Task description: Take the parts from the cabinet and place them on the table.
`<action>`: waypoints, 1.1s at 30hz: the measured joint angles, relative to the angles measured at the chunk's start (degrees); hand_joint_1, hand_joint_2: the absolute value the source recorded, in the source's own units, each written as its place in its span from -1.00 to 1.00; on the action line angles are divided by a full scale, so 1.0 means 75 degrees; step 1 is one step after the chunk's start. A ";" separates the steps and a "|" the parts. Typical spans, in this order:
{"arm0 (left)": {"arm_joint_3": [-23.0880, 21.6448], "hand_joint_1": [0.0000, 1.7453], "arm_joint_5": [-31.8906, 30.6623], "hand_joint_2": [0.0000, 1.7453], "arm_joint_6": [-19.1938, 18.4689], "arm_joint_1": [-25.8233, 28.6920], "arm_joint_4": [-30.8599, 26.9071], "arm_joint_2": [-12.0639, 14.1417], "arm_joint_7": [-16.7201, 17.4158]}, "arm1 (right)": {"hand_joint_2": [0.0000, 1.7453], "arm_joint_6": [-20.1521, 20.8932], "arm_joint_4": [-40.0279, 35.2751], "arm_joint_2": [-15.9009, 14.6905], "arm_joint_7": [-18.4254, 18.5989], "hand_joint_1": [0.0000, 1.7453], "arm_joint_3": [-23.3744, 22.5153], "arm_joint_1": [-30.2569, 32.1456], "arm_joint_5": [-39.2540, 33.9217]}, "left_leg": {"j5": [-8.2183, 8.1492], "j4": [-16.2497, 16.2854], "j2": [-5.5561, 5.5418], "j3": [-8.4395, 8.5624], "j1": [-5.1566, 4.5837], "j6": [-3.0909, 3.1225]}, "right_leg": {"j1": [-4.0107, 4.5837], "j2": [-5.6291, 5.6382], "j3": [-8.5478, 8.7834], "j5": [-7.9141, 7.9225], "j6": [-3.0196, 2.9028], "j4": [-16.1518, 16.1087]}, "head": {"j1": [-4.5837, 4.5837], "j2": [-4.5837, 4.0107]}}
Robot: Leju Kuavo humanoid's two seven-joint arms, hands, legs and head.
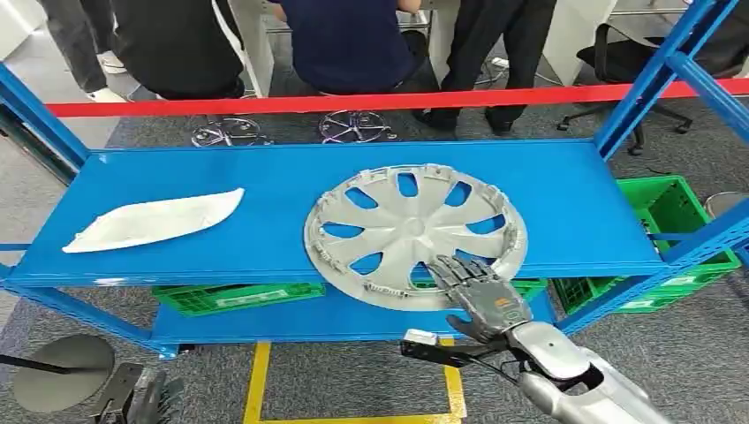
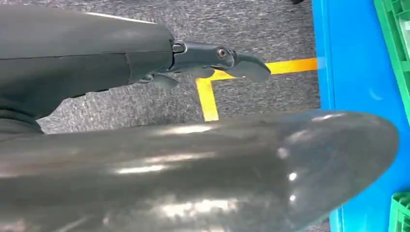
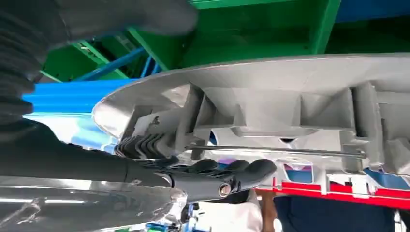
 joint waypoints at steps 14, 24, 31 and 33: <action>-0.0003 -1.00 0.0000 -1.00 0.0000 0.0143 -0.0271 0.0006 0.0099 | 1.00 -0.0262 0.0026 0.0076 0.0143 1.00 -0.0064 -0.0010 0.0320 | 0.0000 0.0000 0.0000 0.0001 0.0000 0.0000 | 0.0000 -0.0001 0.0002 0.0000 0.0000 -0.0002 | 0.0000 0.0000; -0.0003 -1.00 0.0015 -1.00 0.0003 0.0199 -0.0341 0.0006 0.0137 | 1.00 -0.0618 -0.0038 0.0111 0.0184 1.00 -0.0152 0.0072 0.0516 | 0.0000 0.0000 -0.0001 0.0004 0.0000 0.0000 | 0.0000 -0.0001 0.0005 0.0000 0.0000 -0.0003 | 0.0000 0.0000; -0.0003 -1.00 0.0064 -1.00 0.0044 0.0315 -0.0495 0.0018 0.0154 | 1.00 -0.1352 -0.0475 0.0111 0.0385 1.00 -0.0312 0.0473 0.1369 | 0.0000 0.0000 -0.0001 -0.0001 0.0000 0.0000 | 0.0000 -0.0003 0.0000 0.0000 0.0000 -0.0003 | 0.0000 0.0000; -0.0003 -1.00 0.0082 -1.00 0.0064 0.0334 -0.0524 0.0024 0.0154 | 1.00 -0.1651 -0.0652 0.0111 0.0429 1.00 -0.0382 0.0598 0.1735 | 0.0000 0.0000 -0.0001 -0.0004 0.0000 0.0000 | 0.0000 -0.0003 -0.0002 0.0000 0.0000 -0.0003 | 0.0003 0.0000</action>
